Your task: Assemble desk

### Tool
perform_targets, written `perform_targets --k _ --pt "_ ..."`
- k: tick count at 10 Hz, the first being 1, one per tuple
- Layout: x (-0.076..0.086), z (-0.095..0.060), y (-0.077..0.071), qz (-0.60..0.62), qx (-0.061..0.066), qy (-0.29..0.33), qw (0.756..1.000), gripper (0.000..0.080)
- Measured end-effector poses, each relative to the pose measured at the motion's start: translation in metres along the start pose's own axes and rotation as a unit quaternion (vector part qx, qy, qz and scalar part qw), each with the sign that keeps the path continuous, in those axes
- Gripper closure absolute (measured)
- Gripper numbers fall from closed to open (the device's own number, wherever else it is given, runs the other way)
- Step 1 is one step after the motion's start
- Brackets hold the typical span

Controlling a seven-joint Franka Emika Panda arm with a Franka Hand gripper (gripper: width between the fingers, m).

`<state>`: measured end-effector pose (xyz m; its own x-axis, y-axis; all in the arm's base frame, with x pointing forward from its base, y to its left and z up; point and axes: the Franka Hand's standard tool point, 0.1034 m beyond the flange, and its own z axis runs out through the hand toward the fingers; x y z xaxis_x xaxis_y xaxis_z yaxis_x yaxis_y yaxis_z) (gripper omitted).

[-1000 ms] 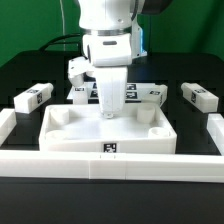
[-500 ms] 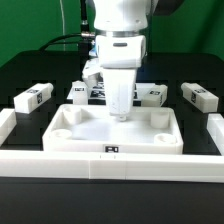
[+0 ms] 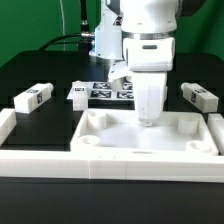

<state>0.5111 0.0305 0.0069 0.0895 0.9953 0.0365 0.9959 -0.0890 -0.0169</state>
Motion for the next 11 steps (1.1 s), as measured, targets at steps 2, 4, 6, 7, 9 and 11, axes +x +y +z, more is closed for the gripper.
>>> perform_targets --k 2,4,6,7,9,11 --pt "0.011 0.0 -0.001 -0.001 0.005 -0.002 1.0 0.0744" --pt "0.011 0.0 -0.001 0.003 0.006 -0.003 1.0 0.0744" --pt "0.01 0.0 -0.001 0.003 0.006 -0.003 1.0 0.0744" --pt "0.01 0.0 -0.001 0.004 0.007 -0.003 1.0 0.0548" --pt "0.01 -0.001 -0.001 0.004 0.006 -0.003 1.0 0.0373" --pt "0.019 -0.017 0.0 0.009 -0.007 -0.004 1.0 0.0213"
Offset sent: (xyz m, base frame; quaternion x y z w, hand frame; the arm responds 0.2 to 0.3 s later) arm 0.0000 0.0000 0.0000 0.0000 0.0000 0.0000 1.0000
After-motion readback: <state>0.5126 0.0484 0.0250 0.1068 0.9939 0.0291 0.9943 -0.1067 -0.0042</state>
